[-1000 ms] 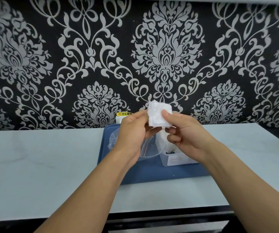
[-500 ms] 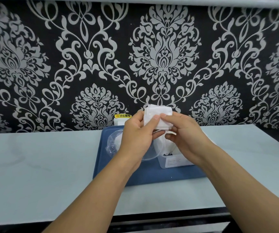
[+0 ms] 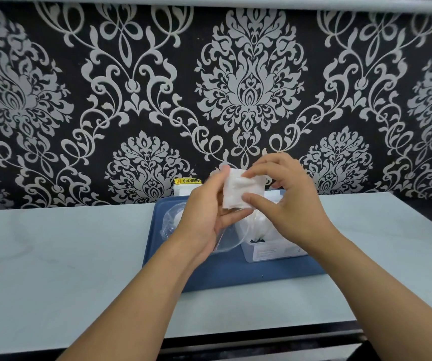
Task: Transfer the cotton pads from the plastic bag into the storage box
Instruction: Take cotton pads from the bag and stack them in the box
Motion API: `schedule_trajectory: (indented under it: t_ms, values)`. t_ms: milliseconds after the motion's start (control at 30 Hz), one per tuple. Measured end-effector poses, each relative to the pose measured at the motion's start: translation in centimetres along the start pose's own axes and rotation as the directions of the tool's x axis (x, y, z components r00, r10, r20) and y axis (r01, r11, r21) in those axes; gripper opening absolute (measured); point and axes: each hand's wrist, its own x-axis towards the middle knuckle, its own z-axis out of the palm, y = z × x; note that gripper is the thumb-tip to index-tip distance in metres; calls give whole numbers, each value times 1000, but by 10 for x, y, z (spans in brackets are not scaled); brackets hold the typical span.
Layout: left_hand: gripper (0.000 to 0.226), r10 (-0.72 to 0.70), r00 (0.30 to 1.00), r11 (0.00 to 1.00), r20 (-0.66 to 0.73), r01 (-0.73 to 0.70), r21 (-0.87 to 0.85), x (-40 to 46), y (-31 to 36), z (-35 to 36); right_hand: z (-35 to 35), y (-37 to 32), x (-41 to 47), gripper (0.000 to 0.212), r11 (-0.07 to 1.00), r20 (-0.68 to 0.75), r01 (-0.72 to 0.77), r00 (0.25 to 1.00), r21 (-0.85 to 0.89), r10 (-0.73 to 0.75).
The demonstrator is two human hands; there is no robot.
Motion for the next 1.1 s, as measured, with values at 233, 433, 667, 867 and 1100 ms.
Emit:
schedule_trajectory:
  t_ms: [233,433,667,867,1100]
  values:
    - [30,-45,999,995,3,45,-84,0,2,0,1,0,1,17,984,-28,-61,997,166,66]
    - [29,-102,995,990,24,104,-97,0,3,0,-1,1,1,19,977,-22,-80,996,198,86]
    - [26,-117,993,993,-25,117,-34,1,5,-2,-2,-3,-2,18,994,-45,-5,999,105,10]
    - [27,-54,996,998,-65,56,29,2,3,-4,-6,-5,1,17,928,31,-132,991,350,129]
    - [23,-12,997,992,-70,20,123,0,4,-3,-10,-1,2,23,870,150,-261,964,417,218]
